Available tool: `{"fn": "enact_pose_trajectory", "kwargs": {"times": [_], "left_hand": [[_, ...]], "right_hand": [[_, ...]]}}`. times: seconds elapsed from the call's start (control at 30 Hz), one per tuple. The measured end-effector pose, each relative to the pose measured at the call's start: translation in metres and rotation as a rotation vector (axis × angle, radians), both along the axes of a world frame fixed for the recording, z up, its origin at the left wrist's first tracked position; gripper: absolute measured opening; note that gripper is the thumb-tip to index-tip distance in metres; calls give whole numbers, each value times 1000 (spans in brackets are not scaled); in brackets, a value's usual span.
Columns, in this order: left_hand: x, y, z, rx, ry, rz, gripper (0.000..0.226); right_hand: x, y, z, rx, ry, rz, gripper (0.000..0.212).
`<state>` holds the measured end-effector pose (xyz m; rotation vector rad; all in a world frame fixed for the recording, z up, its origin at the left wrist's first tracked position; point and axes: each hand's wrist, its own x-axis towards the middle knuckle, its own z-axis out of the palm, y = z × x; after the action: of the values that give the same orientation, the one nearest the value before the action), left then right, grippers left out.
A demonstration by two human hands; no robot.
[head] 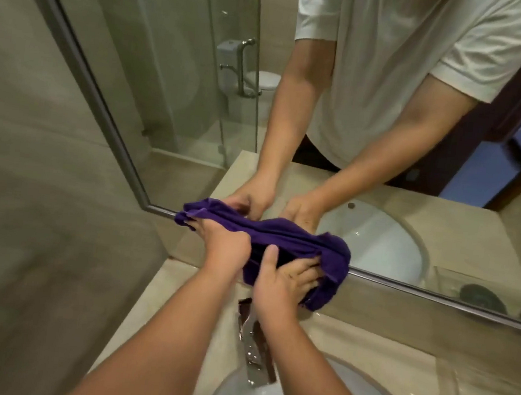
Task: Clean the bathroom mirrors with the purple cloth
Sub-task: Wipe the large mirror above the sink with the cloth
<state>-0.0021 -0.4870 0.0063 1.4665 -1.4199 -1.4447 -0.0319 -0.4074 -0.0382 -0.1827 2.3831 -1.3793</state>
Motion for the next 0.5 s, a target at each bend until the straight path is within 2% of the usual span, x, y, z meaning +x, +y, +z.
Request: {"fn": "enact_pose_trajectory", "kwargs": {"times": [0.13,0.23,0.33,0.5], "left_hand": [[41,-59,0,-52,-84,28,83],[61,-93,0,12,-146,17,81],[74,-104,0,32,-190,18,72],[78,-82,-5,-78,-115,-18,71]], "right_hand": [[43,-49,4,15,-24,175,101],[62,-73,13,-2,-11,233,110],[70,-76,20,-6,5,178,111],[69,-54,26,-106,146,33,99]]}}
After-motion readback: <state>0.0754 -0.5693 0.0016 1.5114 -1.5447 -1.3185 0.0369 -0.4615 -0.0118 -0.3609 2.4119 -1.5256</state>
